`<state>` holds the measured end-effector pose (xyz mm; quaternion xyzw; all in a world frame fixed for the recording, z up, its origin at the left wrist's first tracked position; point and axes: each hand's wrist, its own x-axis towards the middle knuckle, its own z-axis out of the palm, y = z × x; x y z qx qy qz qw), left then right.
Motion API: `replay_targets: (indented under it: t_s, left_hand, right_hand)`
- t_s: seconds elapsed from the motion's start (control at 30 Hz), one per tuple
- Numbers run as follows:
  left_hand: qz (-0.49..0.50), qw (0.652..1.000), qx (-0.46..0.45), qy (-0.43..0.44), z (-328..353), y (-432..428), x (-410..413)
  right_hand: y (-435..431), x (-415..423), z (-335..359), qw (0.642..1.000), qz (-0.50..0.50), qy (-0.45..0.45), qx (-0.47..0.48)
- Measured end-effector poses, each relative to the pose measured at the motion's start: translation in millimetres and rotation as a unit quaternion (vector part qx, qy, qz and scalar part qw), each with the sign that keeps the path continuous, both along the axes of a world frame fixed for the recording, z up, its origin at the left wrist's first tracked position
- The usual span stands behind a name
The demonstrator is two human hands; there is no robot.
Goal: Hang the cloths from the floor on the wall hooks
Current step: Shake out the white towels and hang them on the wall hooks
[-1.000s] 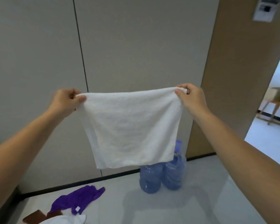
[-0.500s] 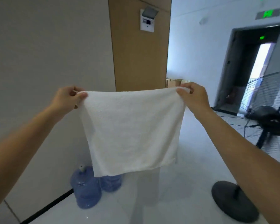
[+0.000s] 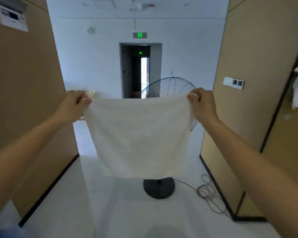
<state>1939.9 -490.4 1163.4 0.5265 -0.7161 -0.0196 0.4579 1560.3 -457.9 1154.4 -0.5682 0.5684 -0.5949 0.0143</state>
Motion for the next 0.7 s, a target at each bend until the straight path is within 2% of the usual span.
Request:
replay_targets:
  t_s: [0.17, 0.3, 0.4, 0.53, 0.7]
  left_hand:
    - [-0.091, 0.994, 0.003, 0.065, 0.7, -23.4, -89.7]
    - [-0.219, 0.973, 0.0, 0.076, -0.4, -17.5, -161.3]
    - [-0.307, 0.952, -0.017, 0.012, 5.6, -5.7, -215.2]
    - [-0.387, 0.92, 0.021, -0.062, 16.5, 11.1, -289.2]
    - [-0.441, 0.893, 0.056, -0.075, 30.8, 50.1, -395.3]
  right_hand:
    - [58.1, -63.9, -1.7, 0.99, -0.133, 0.051, 0.001]
    - [112.9, -111.9, 2.9, 0.978, -0.196, 0.069, 0.027]
    - [154.0, -150.6, 8.0, 0.974, -0.202, 0.093, 0.032]
    - [206.9, -208.2, 10.6, 0.973, -0.207, 0.096, 0.026]
    - [273.2, -289.1, 17.6, 0.977, -0.189, 0.082, 0.046]
